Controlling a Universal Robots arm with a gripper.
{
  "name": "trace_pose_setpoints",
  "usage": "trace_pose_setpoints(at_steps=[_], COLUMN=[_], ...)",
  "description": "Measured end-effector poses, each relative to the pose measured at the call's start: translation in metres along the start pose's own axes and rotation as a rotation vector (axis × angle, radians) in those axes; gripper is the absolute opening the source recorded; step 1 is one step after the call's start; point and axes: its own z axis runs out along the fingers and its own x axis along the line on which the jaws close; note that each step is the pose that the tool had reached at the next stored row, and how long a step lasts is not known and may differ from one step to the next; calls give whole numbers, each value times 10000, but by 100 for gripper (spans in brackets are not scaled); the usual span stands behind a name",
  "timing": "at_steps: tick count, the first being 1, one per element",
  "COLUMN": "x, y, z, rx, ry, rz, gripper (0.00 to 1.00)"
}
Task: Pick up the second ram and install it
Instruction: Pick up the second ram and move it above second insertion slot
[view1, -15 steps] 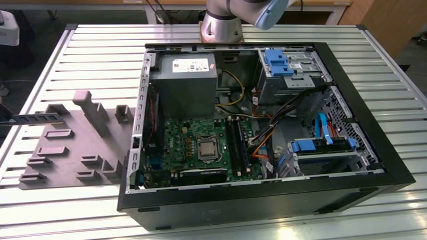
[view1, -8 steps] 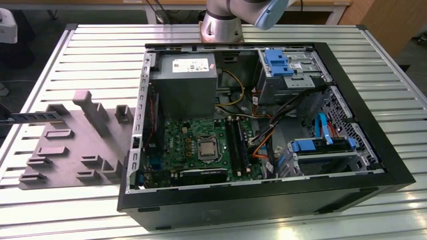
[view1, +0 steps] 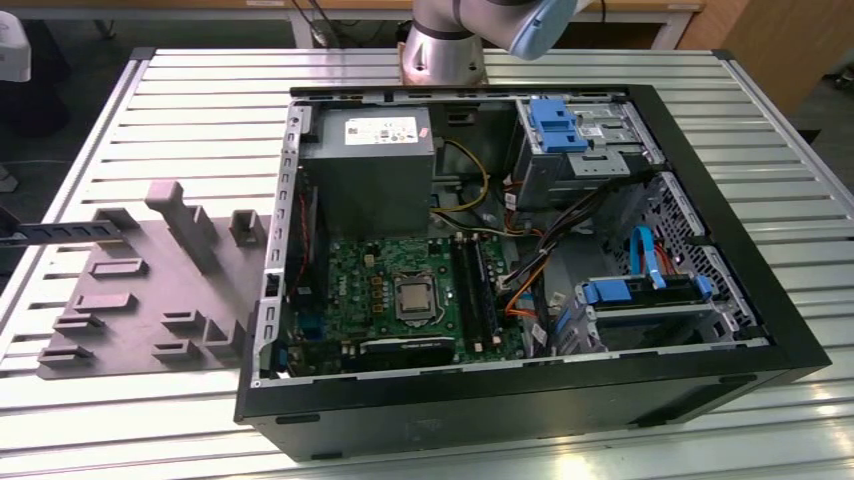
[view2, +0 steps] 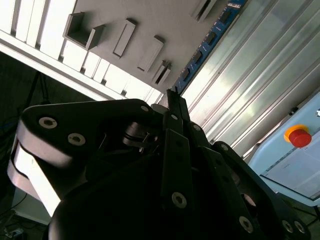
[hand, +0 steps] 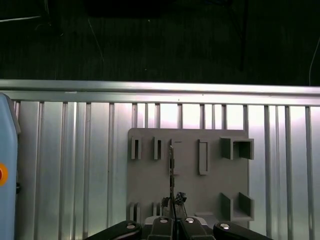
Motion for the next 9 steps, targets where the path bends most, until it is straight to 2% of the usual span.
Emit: trace_pose_setpoints(at_steps=[9], x=[-2], y=[1], z=[-34], rx=[0], ry=[-6], rz=[0], gripper=[11])
